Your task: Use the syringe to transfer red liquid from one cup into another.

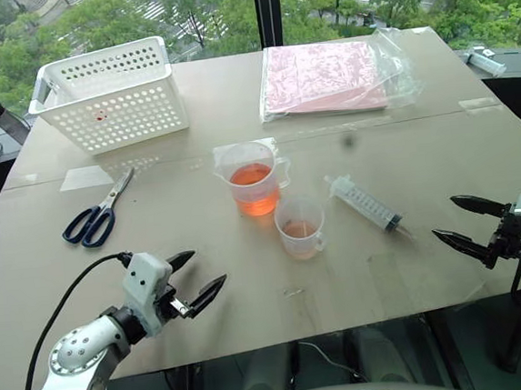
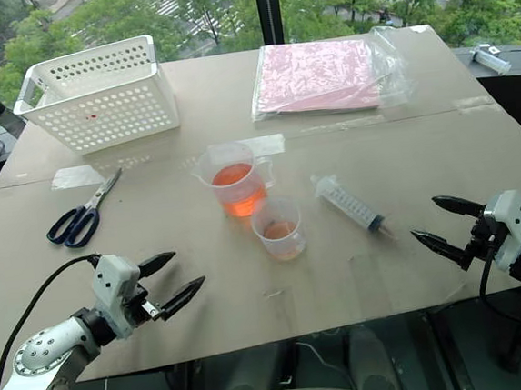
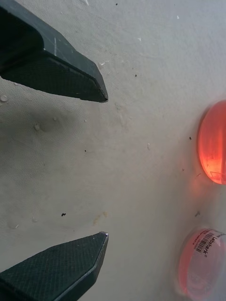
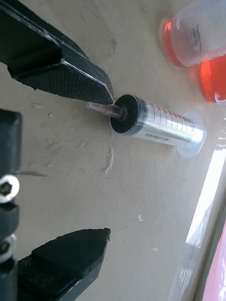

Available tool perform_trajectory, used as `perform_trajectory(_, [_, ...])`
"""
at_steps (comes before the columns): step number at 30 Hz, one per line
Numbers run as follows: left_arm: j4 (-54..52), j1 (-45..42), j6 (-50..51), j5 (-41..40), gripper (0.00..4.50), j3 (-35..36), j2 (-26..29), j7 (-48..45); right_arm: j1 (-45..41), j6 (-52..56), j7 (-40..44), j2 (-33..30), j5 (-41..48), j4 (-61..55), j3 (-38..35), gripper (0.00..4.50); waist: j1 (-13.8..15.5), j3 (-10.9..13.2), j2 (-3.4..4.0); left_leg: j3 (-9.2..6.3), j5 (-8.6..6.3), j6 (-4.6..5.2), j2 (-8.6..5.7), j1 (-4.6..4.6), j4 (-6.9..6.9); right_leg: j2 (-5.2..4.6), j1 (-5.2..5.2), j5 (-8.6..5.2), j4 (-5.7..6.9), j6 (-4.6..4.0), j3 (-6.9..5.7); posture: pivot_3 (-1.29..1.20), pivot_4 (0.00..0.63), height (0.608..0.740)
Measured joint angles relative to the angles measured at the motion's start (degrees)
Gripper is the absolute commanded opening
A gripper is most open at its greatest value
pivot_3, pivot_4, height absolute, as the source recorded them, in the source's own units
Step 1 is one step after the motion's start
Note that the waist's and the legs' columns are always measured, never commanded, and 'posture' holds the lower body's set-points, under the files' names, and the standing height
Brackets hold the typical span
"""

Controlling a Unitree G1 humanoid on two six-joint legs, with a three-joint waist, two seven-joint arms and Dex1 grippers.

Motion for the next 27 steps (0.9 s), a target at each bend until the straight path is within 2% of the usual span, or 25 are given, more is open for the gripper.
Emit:
perform_trajectory(15, [0.7, 0.6, 0.1, -2.4, 4.50, 2.3, 0.7, -2.8, 1.2, 0.3, -0.3, 0.2, -0.5, 0.0, 0.3, 4.46, 0.0, 0.0, 0.00, 0.00, 0.00, 0.00, 0.00, 0.00, -0.01, -0.01, 0.00, 0.00, -0.01, 0.00, 0.00, 0.00, 0.150, 0.740])
perform_trajectory(23, [0.7, 0.4, 2.2, -3.6, 4.50, 3.1, 2.1, -3.1, 0.6, 0.5, -0.8, 0.2, -0.6, 0.2, 0.3, 4.46, 0.0, 0.0, 0.00, 0.00, 0.00, 0.00, 0.00, 0.00, -0.01, 0.00, 0.00, 0.00, -0.01, 0.00, -0.01, 0.00, 0.150, 0.740])
perform_trajectory(27, [-0.8, 0.0, 4.1, -4.5, 4.50, 3.6, 4.2, -3.6, 0.3, 3.8, -1.3, -0.4, 0.0, -0.1, 0.3, 4.46, 0.0, 0.0, 0.00, 0.00, 0.00, 0.00, 0.00, -0.01, 0.00, -0.01, 0.00, 0.00, 0.00, 0.00, -0.01, 0.00, 0.150, 0.740])
